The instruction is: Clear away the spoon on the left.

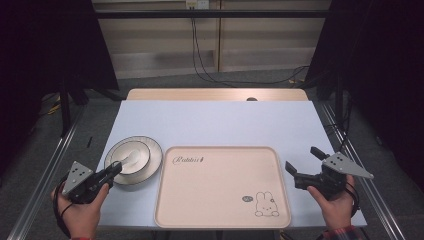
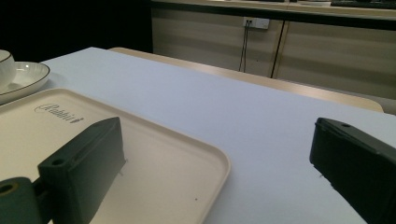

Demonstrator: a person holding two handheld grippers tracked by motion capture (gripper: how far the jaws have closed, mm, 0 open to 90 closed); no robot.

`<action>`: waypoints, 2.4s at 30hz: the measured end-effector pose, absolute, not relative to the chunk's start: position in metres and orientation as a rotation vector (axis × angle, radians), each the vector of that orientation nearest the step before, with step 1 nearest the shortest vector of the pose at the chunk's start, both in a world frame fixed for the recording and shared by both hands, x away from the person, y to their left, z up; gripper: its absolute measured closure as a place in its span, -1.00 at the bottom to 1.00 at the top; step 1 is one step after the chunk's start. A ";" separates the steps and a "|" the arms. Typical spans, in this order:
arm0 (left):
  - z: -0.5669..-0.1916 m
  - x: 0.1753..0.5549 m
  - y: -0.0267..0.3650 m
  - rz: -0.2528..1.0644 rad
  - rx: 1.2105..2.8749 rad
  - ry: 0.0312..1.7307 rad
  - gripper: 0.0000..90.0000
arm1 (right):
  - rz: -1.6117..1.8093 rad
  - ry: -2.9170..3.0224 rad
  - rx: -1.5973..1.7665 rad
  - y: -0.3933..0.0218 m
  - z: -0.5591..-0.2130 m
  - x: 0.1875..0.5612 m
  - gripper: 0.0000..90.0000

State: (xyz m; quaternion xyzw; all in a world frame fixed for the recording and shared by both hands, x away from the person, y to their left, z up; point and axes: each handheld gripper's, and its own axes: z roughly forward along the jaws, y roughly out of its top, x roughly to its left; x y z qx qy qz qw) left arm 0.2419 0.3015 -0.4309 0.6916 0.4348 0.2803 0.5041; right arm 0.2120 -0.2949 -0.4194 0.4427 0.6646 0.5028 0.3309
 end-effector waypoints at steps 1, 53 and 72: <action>-0.431 0.243 0.301 0.679 1.659 1.045 0.87 | 1.313 1.735 1.157 -0.295 -0.419 0.212 -0.94; -0.383 0.293 0.280 0.595 1.532 0.990 0.91 | 1.342 1.724 1.133 -0.297 -0.419 0.211 -0.95; -0.353 0.293 0.266 0.469 1.524 0.908 0.91 | 1.340 1.746 1.111 -0.294 -0.419 0.211 -0.96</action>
